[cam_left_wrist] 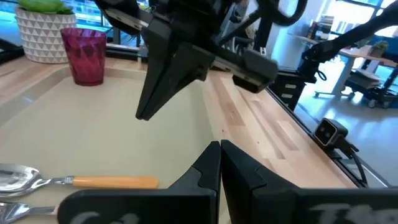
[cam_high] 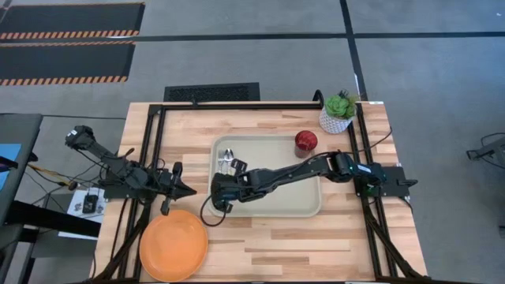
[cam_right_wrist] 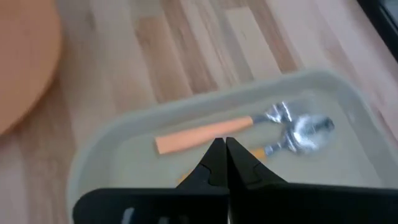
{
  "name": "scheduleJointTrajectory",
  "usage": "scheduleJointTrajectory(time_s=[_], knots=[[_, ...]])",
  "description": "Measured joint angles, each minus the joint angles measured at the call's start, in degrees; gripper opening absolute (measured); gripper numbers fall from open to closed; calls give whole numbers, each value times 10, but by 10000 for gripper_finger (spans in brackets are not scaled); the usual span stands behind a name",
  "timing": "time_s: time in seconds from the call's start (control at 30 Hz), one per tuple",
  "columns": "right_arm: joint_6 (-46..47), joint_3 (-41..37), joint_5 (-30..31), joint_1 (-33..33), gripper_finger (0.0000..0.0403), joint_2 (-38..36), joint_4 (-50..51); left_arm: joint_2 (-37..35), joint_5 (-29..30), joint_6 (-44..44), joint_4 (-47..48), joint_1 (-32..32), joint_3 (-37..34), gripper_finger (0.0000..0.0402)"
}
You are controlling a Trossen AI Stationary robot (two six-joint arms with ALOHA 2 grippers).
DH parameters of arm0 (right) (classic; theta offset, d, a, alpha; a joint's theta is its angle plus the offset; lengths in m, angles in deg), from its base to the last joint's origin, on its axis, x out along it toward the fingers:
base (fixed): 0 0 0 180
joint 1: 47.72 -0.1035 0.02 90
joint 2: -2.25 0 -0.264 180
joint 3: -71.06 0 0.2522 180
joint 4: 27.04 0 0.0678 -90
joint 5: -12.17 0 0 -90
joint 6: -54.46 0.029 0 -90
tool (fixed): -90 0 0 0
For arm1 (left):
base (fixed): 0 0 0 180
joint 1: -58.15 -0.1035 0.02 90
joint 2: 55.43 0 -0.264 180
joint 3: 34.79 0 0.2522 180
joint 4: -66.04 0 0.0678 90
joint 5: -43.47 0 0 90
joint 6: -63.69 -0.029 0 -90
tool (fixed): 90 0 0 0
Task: Pick and place plate/cup/fork/spoon on tray
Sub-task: Put the orange plate on the light brown serving tray to the bottom left of the red glass
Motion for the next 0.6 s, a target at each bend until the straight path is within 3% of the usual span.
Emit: scheduleJointTrajectory(time_s=[0.23, 0.6], knots=[[-55, -39, -24, 6, 1, -2, -88, 0, -6, -3, 1, 0, 0, 0], [-57, -295, -75, 3, 0, -85, -400, 6, -20, -4, 4, 0, 0, 0]])
